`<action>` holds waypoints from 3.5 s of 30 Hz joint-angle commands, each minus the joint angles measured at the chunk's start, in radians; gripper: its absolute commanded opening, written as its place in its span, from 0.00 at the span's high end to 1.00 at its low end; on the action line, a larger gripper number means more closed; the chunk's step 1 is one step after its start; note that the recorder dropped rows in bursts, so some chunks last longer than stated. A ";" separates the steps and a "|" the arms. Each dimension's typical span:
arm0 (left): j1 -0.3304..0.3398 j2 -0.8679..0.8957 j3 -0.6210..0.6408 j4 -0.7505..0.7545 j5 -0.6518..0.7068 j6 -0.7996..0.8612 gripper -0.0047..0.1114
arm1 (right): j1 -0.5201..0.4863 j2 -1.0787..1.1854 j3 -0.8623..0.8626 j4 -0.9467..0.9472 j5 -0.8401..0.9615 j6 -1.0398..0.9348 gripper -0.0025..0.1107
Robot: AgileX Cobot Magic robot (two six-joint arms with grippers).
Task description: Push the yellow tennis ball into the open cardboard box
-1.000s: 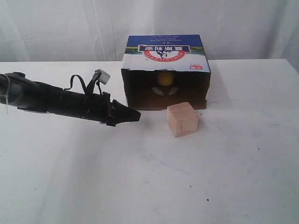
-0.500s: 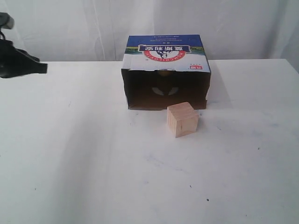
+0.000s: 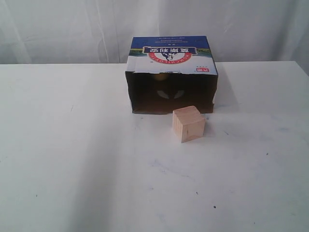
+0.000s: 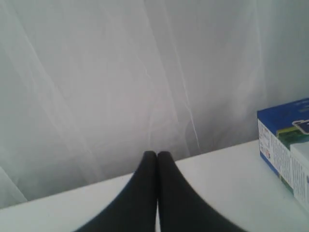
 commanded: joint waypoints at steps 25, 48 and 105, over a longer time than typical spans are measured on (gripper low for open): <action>0.003 -0.433 0.112 -0.027 -0.160 0.026 0.96 | -0.003 -0.006 0.005 -0.002 -0.010 -0.007 0.98; 0.059 -0.503 0.369 1.451 0.401 -1.554 0.96 | -0.003 -0.006 0.005 -0.002 -0.008 -0.007 0.98; 0.061 -0.931 0.831 1.379 0.498 -1.708 0.96 | -0.003 -0.006 0.005 -0.003 0.061 -0.007 0.98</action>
